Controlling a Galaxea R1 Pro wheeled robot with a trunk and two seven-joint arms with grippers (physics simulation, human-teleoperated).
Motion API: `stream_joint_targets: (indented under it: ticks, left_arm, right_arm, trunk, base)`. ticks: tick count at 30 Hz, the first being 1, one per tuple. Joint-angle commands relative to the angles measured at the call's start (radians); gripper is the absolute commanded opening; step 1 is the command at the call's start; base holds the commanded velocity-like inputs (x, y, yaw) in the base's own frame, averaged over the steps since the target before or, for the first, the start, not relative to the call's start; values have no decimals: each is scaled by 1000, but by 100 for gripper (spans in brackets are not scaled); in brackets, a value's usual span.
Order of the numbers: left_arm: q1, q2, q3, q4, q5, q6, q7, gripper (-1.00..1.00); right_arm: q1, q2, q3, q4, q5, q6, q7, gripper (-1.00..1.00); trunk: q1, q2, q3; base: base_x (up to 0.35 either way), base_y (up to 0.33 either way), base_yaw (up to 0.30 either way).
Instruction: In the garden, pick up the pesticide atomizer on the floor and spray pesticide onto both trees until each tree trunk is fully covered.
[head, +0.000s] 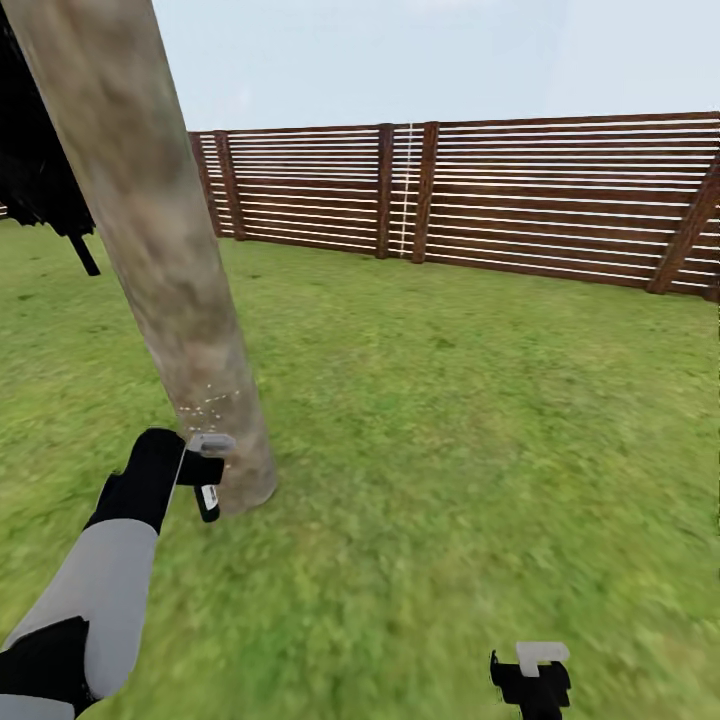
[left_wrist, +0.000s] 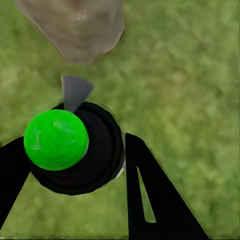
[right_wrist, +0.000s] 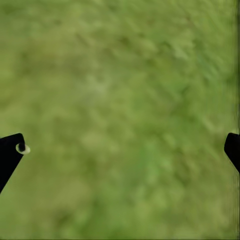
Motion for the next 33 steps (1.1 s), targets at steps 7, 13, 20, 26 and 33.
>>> stream_joint_targets:
  ticks: [7, 13, 20, 26, 33]
  left_arm:
    - [8, -10, 15, 18, 6, 2, -9, -100]
    - [13, 83, 17, 19, 4, 0, -8, -100]
    - [44, -10, 7, 23, -1, -4, -2, -100]
    - [82, 17, 34, 23, 6, -26, 92, -100]
    - [94, -58, 44, 98, 56, -117, 178, -100]
  right_arm:
    - [0, 0, -7, 0, 11, -2, -4, 100]
    - [-1, 0, -7, 0, 11, -2, -4, 100]
    - [0, 0, -7, 1, 11, -2, -4, 100]
    - [0, 0, -7, 1, 11, -2, -4, 100]
    - [0, -1, -7, 0, 12, -2, -4, 100]
  trunk:
    - [0, 0, -1]
    - [0, 0, -1]
    - [0, 0, -1]
    - [0, 0, -1]
    - [0, 0, -1]
  base:
    - [188, -225, 0]
    - [273, -168, 165]
    - [153, -91, 275]
    - [3, -2, 229]
    - [0, 0, 9]
